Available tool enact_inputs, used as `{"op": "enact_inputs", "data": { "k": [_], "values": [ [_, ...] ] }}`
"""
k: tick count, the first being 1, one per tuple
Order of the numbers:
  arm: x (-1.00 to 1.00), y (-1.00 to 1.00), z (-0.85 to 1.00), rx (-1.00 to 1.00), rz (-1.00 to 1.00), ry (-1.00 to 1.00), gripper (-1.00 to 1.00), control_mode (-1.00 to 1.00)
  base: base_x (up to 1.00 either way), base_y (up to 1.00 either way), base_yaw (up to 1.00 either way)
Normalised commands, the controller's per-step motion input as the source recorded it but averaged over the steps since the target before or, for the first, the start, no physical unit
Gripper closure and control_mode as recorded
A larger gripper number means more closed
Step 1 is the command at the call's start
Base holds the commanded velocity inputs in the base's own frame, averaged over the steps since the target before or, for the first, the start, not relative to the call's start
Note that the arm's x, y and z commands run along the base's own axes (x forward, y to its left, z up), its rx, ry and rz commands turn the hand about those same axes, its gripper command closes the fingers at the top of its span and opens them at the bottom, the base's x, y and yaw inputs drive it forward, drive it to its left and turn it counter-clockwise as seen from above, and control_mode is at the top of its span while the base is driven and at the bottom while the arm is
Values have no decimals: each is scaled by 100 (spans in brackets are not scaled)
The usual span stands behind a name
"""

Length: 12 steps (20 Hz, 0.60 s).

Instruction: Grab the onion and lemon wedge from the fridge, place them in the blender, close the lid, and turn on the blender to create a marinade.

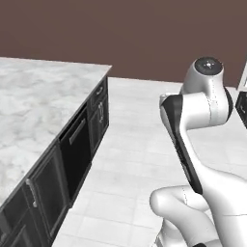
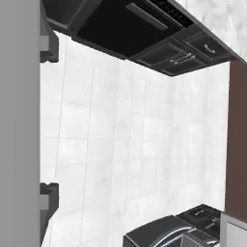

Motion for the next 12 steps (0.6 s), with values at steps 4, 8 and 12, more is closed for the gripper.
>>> {"op": "enact_inputs", "data": {
  "k": [4, 8, 12],
  "values": [
    [0, 0, 0, 0, 0, 0, -100, 100, 100, -17, -29],
    [0, 0, 0, 0, 0, 0, -100, 100, 100, -10, -27],
    [0, 0, 0, 0, 0, 0, -100, 100, 100, -3, -33]
  ]
}}
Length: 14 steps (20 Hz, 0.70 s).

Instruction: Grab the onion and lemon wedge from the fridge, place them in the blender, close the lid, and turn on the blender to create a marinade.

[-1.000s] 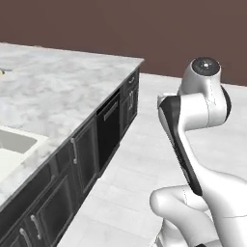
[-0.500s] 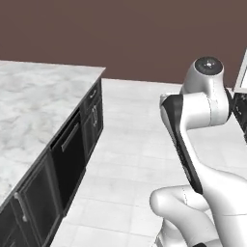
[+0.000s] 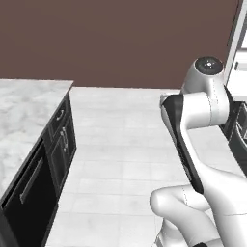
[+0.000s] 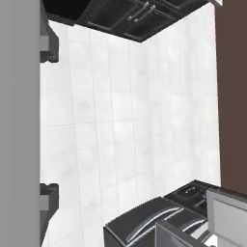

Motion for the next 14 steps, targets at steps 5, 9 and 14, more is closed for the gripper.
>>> {"op": "enact_inputs", "data": {
  "k": [5, 9, 14],
  "values": [
    [0, 0, 0, 0, 0, 0, -100, 100, 96, 0, -48],
    [0, 0, 0, 0, 0, 0, -100, 100, 81, 0, -55],
    [0, 0, 0, 0, 0, 0, -100, 100, 76, 0, -57]
  ]
}}
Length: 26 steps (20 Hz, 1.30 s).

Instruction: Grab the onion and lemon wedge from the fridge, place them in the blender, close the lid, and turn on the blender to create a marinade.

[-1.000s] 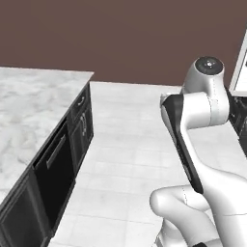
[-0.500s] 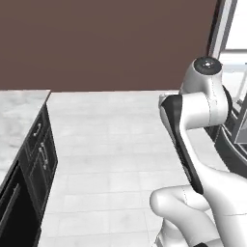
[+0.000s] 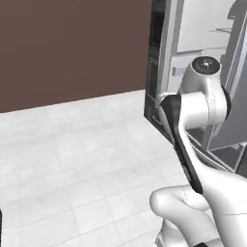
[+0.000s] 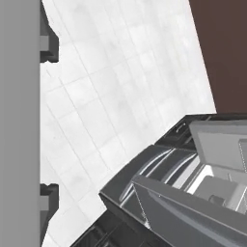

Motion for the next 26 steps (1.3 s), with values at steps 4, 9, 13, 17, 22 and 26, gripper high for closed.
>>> {"op": "enact_inputs", "data": {
  "k": [4, 9, 13, 17, 22, 26],
  "values": [
    [0, 0, 0, 0, 0, 0, -100, 100, 82, 11, -56],
    [0, 0, 0, 0, 0, 0, -100, 100, 74, 35, -52],
    [0, 0, 0, 0, 0, 0, -100, 100, 58, 34, -48],
    [0, 0, 0, 0, 0, 0, -100, 100, 56, 31, -47],
    [0, 0, 0, 0, 0, 0, -100, 100, 51, 38, -42],
    [0, 0, 0, 0, 0, 0, -100, 100, 45, 56, -38]
  ]
}}
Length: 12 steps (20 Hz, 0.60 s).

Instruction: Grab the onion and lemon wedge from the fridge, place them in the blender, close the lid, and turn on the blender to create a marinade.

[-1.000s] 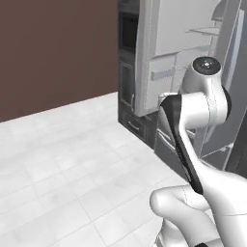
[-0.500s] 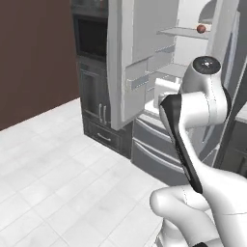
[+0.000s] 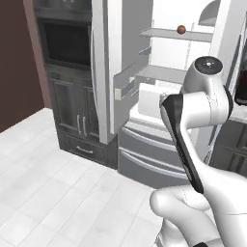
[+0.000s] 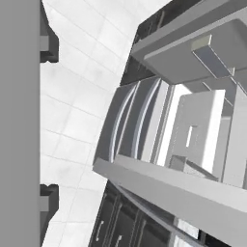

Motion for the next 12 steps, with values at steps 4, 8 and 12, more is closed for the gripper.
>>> {"op": "enact_inputs", "data": {
  "k": [4, 8, 12],
  "values": [
    [0, 0, 0, 0, 0, 0, -100, 100, 47, 48, -36],
    [0, 0, 0, 0, 0, 0, -100, 100, 53, 36, -34],
    [0, 0, 0, 0, 0, 0, -100, 100, 55, 29, -32]
  ]
}}
